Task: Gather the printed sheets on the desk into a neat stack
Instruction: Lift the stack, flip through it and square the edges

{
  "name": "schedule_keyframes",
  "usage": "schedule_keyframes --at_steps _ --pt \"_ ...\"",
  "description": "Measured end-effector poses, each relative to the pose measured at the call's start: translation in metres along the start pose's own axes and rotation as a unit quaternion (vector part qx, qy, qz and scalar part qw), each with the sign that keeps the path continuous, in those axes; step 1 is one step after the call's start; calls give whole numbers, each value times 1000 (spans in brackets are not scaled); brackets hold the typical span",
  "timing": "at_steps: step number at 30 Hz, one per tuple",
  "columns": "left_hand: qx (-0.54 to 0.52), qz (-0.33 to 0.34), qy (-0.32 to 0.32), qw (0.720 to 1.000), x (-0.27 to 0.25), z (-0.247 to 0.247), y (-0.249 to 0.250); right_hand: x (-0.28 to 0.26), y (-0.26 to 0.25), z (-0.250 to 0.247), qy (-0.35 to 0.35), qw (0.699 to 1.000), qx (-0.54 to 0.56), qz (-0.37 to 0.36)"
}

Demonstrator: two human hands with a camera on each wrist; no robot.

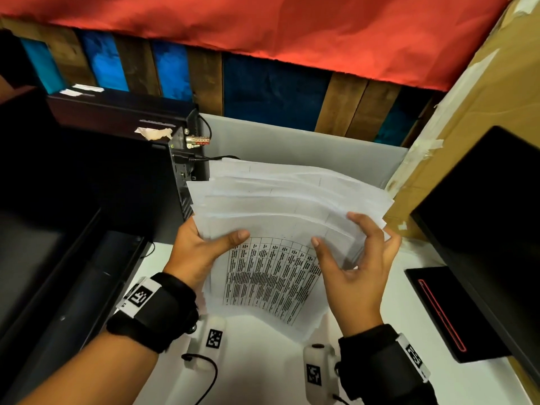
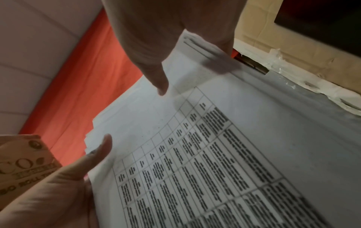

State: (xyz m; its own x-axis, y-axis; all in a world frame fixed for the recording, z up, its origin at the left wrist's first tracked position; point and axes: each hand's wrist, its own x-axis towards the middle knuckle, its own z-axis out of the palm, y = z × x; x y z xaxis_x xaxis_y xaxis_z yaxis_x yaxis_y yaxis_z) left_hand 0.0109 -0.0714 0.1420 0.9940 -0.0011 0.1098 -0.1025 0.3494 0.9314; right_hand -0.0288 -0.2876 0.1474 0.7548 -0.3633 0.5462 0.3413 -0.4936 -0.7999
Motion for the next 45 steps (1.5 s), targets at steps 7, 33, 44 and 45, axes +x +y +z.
schedule_keyframes --at_steps 7,33,44,45 --pt "-14 22 21 999 -2 6 7 -12 5 -2 11 998 -3 -69" --pt "70 106 131 983 -2 15 20 -19 -5 -1 43 996 9 -73" --pt "103 134 150 974 2 15 19 -15 -13 -1 36 994 -38 -100" --pt "102 135 150 974 2 14 19 -14 -15 -1 33 992 -47 -110"
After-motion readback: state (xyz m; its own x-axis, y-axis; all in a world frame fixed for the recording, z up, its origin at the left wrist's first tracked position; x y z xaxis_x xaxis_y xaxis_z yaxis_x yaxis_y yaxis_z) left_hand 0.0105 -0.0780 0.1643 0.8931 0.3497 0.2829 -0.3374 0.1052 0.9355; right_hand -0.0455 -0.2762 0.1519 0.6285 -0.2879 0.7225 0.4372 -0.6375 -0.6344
